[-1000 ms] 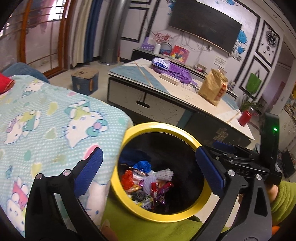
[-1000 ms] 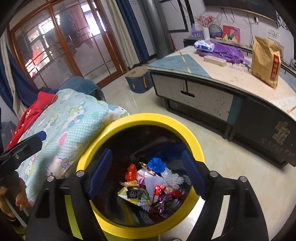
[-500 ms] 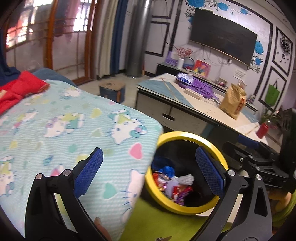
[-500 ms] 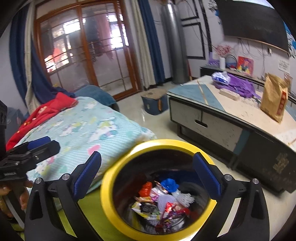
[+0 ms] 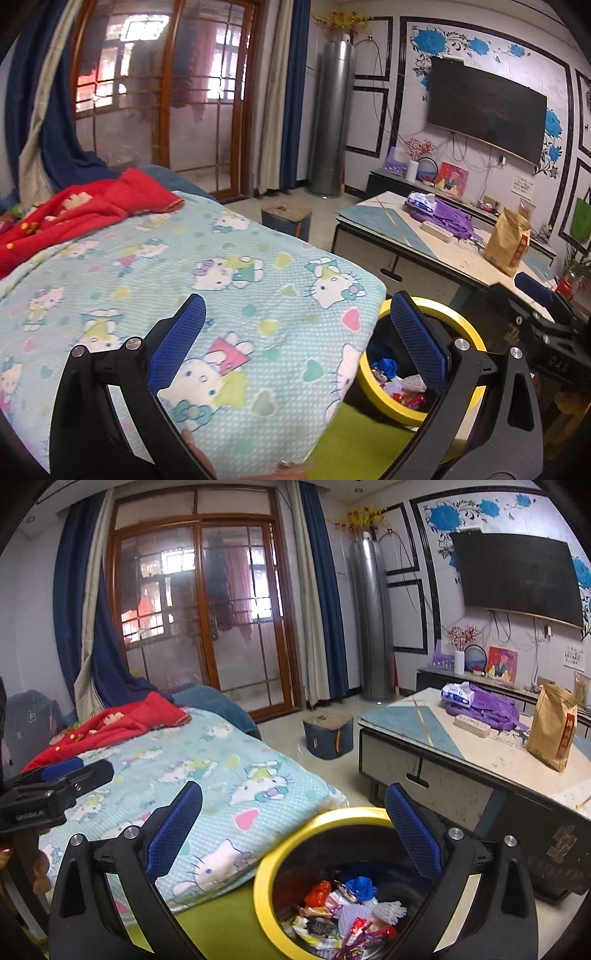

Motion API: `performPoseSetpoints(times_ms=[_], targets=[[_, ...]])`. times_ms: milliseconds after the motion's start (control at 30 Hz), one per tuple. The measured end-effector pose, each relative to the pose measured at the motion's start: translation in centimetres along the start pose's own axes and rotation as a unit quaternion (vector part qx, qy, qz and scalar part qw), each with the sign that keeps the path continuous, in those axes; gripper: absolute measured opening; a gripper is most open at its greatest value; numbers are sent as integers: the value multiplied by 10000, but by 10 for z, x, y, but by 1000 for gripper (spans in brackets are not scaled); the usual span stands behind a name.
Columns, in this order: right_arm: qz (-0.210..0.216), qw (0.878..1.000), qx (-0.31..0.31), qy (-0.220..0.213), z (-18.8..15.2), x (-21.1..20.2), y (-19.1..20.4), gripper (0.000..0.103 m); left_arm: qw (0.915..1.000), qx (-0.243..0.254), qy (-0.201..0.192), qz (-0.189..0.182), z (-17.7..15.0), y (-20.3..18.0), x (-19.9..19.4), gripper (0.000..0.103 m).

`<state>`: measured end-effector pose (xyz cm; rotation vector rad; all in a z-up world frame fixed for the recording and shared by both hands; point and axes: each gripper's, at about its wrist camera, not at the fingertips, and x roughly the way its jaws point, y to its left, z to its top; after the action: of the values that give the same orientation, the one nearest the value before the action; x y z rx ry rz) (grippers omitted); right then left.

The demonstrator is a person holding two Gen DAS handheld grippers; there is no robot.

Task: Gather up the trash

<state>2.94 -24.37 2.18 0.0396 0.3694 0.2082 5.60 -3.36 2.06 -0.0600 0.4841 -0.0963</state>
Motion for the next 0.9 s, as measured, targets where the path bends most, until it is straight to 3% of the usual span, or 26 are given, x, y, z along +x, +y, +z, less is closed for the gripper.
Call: performPoseSetpoints(times_ms=[267, 900], targets=[[-170, 9989, -196, -385, -7, -16, 25, 97, 9995, -83, -311, 68, -10, 7, -25, 92], [-244, 9983, -238, -478, -8, -17, 22, 97, 9988, -191, -449, 49, -13, 8, -31, 92]])
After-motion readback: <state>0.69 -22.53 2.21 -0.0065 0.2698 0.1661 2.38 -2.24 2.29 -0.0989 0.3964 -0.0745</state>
